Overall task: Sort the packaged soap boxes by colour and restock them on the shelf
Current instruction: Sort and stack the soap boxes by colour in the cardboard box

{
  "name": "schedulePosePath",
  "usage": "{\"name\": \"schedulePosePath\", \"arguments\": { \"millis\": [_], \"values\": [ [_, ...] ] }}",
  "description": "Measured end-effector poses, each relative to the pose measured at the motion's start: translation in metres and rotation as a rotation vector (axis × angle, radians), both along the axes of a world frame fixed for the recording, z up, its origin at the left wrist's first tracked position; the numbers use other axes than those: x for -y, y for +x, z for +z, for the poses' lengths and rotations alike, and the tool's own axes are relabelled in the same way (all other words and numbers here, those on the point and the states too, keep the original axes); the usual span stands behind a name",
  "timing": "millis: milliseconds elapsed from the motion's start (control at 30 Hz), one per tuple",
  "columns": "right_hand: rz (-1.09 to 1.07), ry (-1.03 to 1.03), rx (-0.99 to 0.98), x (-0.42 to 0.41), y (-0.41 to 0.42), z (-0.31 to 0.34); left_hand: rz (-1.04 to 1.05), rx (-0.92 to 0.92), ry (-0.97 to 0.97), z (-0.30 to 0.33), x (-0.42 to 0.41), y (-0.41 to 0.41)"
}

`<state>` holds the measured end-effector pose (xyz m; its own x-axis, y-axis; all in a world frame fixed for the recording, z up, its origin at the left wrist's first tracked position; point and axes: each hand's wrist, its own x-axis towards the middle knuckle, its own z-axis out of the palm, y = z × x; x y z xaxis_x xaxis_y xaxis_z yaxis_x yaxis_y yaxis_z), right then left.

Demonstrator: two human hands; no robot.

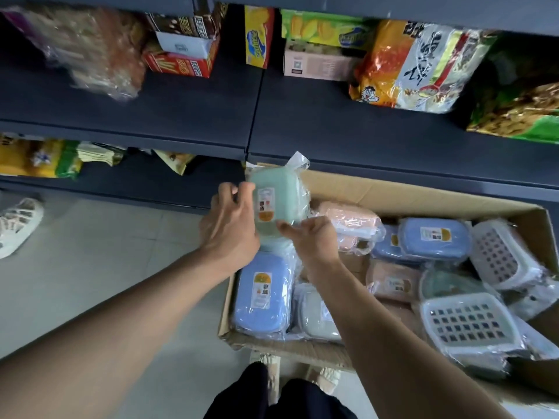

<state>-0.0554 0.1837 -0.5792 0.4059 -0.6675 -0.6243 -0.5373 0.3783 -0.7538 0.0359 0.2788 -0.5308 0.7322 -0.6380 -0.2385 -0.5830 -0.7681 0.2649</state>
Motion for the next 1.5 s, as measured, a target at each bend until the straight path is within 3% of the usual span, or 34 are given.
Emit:
{"name": "schedulePosePath", "arguments": {
  "millis": [100, 267, 467, 733, 867, 1100, 1367, 1500],
  "values": [
    [0.179, -0.203, -0.128, 0.0, 0.003, -0.003, -0.106, -0.005, -0.004, -0.004, 0.011, -0.003],
    [0.275, -0.246, -0.234, 0.034, -0.025, 0.01, -0.202, 0.072, 0.098, -0.012, 0.022, -0.005],
    [0.3, -0.397, -0.472, 0.072, -0.1, 0.021, -0.343, 0.169, 0.048, -0.005, 0.043, -0.021],
    [0.308, -0.544, -0.641, 0.139, -0.165, 0.002, -0.515, 0.082, 0.007, -0.025, 0.096, -0.078],
    [0.496, -0.645, -0.74, 0.182, -0.181, -0.017, -0.521, 0.017, 0.095, -0.045, 0.11, -0.102],
    [0.834, -0.707, -0.769, 0.224, -0.185, -0.05, -0.431, -0.197, 0.233, -0.069, 0.122, -0.138],
    [0.858, -0.854, -0.596, 0.22, -0.173, -0.073, -0.365, -0.271, 0.262, -0.083, 0.153, -0.161],
    [0.886, -0.894, -0.61, 0.22, -0.173, -0.083, -0.378, -0.268, 0.236, -0.088, 0.16, -0.173]
  ]
}}
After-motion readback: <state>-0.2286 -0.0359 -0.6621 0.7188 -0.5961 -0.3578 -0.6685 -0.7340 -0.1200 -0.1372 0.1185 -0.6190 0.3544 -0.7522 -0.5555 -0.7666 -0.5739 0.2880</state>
